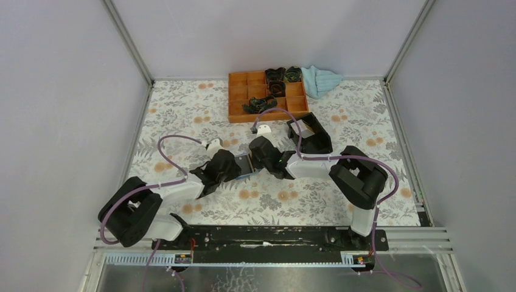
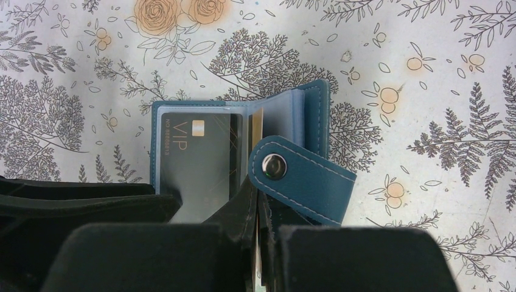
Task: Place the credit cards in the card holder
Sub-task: Insert the credit card into the card holder.
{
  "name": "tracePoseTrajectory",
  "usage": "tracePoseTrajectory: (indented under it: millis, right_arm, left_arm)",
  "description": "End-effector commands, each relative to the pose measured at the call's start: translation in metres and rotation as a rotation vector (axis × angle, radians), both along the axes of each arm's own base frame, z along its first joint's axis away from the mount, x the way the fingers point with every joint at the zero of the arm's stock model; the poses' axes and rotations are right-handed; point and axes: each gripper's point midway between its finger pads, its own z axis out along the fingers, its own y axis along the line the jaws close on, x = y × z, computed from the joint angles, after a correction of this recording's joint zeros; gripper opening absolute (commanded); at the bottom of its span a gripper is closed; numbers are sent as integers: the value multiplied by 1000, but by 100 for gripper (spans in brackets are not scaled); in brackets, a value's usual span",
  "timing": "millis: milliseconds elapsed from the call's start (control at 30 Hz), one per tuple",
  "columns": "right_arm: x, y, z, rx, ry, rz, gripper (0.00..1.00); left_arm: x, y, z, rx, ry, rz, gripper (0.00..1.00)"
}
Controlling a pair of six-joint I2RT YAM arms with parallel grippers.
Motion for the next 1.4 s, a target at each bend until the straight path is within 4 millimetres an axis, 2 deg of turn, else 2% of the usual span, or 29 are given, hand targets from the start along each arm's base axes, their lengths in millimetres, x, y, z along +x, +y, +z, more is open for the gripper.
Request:
tracePoseTrajectory:
  millis: [0, 833, 967, 1367]
  right_arm:
    - [-12, -34, -36, -140, 82, -14, 0]
    - [-10, -41, -31, -146, 79, -19, 0]
    - [-8, -43, -25, -158, 67, -19, 0]
    - [-1, -52, -1, -179, 6, -43, 0]
  left_arm:
    - [4, 0, 6, -21, -38, 16, 39]
    - [39, -30, 51, -156, -183, 12, 36]
    - [45, -35, 61, -176, -208, 9, 36]
    - [61, -64, 68, -216, -216, -36, 35]
